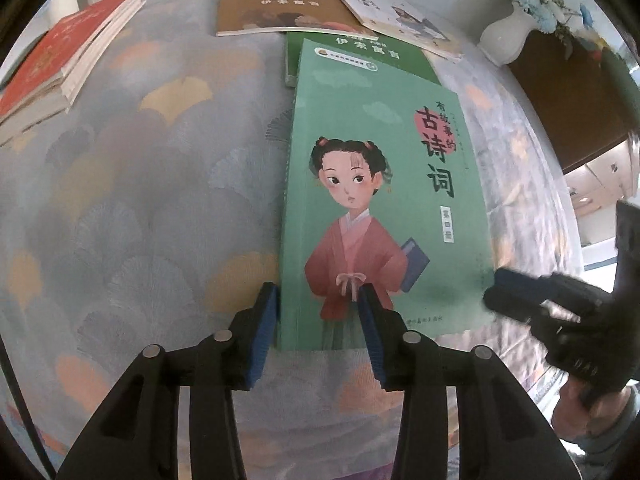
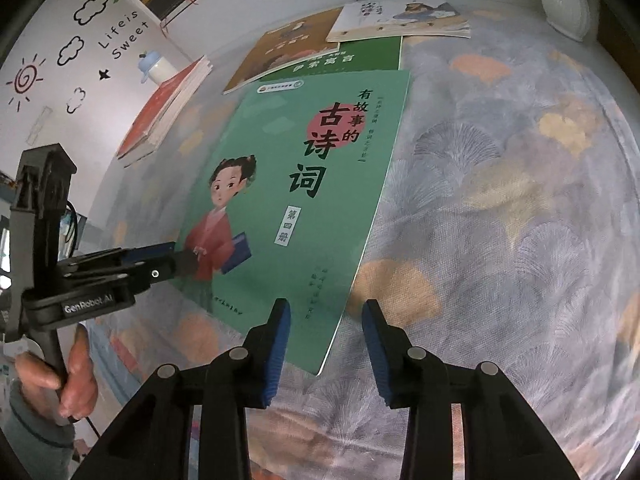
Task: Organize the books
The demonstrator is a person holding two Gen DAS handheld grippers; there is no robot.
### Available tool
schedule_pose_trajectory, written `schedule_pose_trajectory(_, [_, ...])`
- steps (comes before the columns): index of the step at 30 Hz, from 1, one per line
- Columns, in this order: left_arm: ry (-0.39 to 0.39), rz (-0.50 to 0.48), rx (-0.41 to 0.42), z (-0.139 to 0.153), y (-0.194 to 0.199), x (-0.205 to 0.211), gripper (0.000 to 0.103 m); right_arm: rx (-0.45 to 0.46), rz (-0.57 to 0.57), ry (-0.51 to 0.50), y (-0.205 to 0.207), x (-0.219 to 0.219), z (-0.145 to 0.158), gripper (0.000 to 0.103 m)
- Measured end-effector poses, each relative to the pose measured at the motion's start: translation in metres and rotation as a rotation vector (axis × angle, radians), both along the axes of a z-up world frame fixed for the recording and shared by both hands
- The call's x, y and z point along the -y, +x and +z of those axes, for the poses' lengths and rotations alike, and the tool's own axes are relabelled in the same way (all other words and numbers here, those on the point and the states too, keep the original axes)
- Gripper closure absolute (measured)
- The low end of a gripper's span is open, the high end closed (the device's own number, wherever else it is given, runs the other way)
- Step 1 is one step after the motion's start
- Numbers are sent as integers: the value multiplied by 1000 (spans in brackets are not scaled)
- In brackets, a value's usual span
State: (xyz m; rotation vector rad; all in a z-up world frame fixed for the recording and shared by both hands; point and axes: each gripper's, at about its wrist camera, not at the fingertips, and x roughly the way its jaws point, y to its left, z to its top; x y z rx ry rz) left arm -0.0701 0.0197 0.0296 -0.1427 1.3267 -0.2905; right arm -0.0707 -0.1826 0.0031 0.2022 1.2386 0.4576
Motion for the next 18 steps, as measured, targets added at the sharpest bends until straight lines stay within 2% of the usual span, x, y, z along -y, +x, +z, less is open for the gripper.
schedule_pose_trajectory(2, [-62,22,2,5,0,-5,66,6,24,-12,-6,-4,-1,65])
schedule_pose_trajectory(3, [-100,33,17,10,-2,-9,66,32,32,-53,-8,-8,0,65])
schedule_pose_trajectory(4, [-160,46,37,18,-4,-14,66,41,39,-64,-9,-9,0,65])
schedule_pose_trajectory(6, [-364,86,75,38,-8,-30,66,38,38,-40,-8,-3,0,64])
schedule_pose_trajectory(8, [-469,101,89,48,-8,-37,66,12,21,18,-4,4,-3,64])
schedule_pose_trajectory(11, [-482,123,69,38,-5,-36,66,-15,3,74,1,10,-7,64])
schedule_pose_trajectory(12, [-449,140,56,29,-3,-33,66,-19,0,82,1,11,-7,64])
schedule_pose_trajectory(14, [-397,135,29,14,-1,-24,77,-17,-2,84,0,11,-6,64])
schedule_pose_trajectory(15, [-359,133,10,5,-2,-18,79,-11,0,81,0,10,-6,64])
schedule_pose_trajectory(17, [-250,121,14,-6,-6,-7,79,-1,6,72,-1,8,-6,64])
schedule_pose_trajectory(18, [-234,120,12,-9,-6,-3,79,3,5,73,-2,7,-6,63])
